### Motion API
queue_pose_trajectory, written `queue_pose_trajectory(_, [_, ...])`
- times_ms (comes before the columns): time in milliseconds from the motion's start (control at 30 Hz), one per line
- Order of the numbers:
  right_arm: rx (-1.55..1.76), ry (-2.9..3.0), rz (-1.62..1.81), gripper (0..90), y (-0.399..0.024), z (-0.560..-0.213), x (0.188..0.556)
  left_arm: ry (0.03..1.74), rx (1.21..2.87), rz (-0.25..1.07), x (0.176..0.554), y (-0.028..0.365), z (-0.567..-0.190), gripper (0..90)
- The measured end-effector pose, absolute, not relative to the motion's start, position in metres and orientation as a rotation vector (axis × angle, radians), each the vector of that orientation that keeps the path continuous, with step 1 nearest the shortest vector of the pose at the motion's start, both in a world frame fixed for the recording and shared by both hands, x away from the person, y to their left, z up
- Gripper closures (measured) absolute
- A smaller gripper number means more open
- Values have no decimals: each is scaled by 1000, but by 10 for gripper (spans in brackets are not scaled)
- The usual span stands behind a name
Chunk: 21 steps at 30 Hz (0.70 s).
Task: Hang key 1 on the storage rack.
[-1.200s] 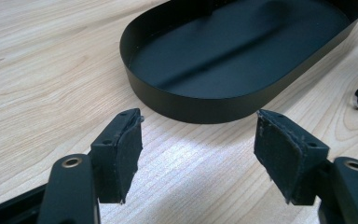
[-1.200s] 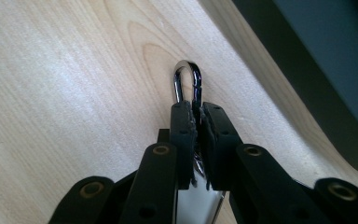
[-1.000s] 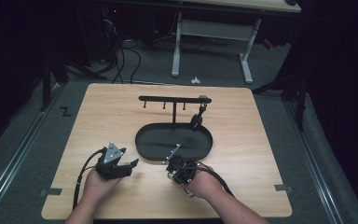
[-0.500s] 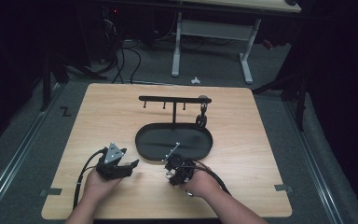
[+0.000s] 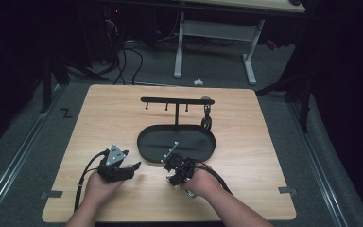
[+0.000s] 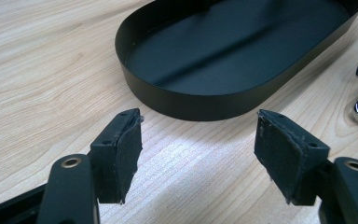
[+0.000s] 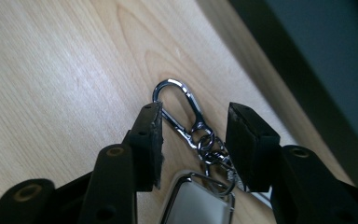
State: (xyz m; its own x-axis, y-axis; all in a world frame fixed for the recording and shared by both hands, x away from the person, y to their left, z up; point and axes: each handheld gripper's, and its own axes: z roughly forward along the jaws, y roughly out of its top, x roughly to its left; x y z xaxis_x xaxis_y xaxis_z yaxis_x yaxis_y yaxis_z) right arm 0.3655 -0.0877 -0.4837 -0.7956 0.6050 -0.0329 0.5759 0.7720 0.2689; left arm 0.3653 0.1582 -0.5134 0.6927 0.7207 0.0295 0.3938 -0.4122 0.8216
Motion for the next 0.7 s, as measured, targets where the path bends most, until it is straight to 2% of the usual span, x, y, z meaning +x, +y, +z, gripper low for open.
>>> queue_pose_trajectory(167, [923, 2884, 353, 511, -85, -486, 371, 852, 2051, 482, 365, 157, -513, 325])
queue_pose_trajectory(300, [913, 2923, 311, 512, -82, -493, 374, 853, 2053, 482, 365, 158, -514, 324])
queue_pose_trajectory(533, [846, 2937, 301, 720, -82, -492, 370, 851, 2051, 480, 365, 158, -513, 324])
queue_pose_trajectory(700, [831, 2941, 291, 740, -81, -492, 367, 847, 2054, 480, 364, 156, -514, 324])
